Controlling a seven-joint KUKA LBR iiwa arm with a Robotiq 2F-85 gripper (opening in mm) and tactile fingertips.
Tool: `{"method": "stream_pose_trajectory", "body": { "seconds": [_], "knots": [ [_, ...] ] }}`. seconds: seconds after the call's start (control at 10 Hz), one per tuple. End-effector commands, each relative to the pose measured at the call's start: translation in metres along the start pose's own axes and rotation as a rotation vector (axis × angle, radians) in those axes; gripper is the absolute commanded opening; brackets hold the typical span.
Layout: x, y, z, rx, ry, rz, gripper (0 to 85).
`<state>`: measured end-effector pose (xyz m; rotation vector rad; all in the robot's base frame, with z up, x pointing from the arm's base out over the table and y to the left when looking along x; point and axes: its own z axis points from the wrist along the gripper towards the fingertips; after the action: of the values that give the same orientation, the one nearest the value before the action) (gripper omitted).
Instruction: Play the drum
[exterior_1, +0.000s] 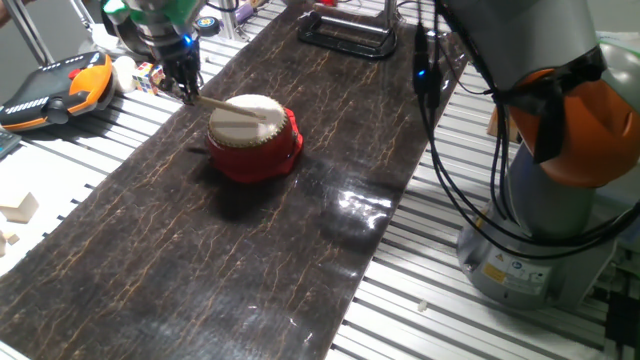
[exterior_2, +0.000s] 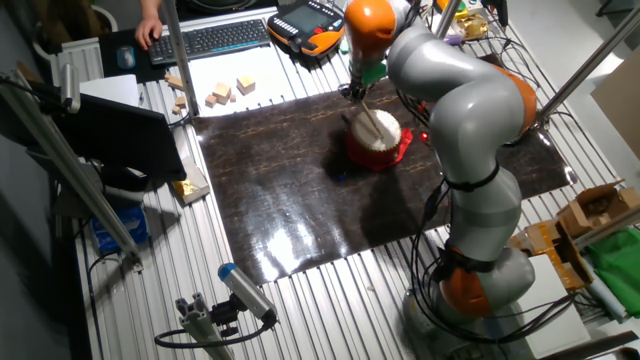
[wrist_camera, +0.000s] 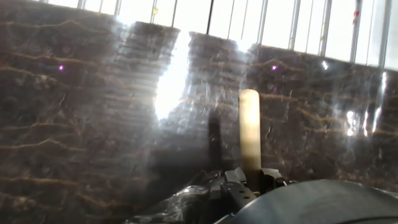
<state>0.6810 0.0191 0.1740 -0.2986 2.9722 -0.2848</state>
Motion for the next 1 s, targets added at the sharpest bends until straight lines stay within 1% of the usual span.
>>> {"method": "stream_pose_trajectory", "body": {
  "seconds": [0.0, 0.2, 0.4, 0.5, 0.6, 0.7, 0.8, 0.9],
  "knots": [
    [-0.0001, 0.0, 0.0011, -0.001, -0.002, -0.001, 1.0],
    [0.0003, -0.0001, 0.0009, -0.019, 0.018, -0.002, 1.0],
    [0.0018, -0.0004, -0.0027, -0.079, 0.074, 0.011, 1.0],
    [0.0031, -0.0005, -0.0053, -0.085, 0.089, 0.011, 1.0],
    [0.0036, -0.0009, -0.0063, -0.077, 0.087, 0.01, 1.0],
    [0.0033, -0.0009, -0.0058, -0.062, 0.074, 0.009, 1.0],
    [0.0022, -0.0011, -0.0024, -0.049, 0.053, 0.008, 1.3],
    [0.0, -0.001, 0.0026, -0.041, 0.039, 0.01, 1.3]
  ]
}}
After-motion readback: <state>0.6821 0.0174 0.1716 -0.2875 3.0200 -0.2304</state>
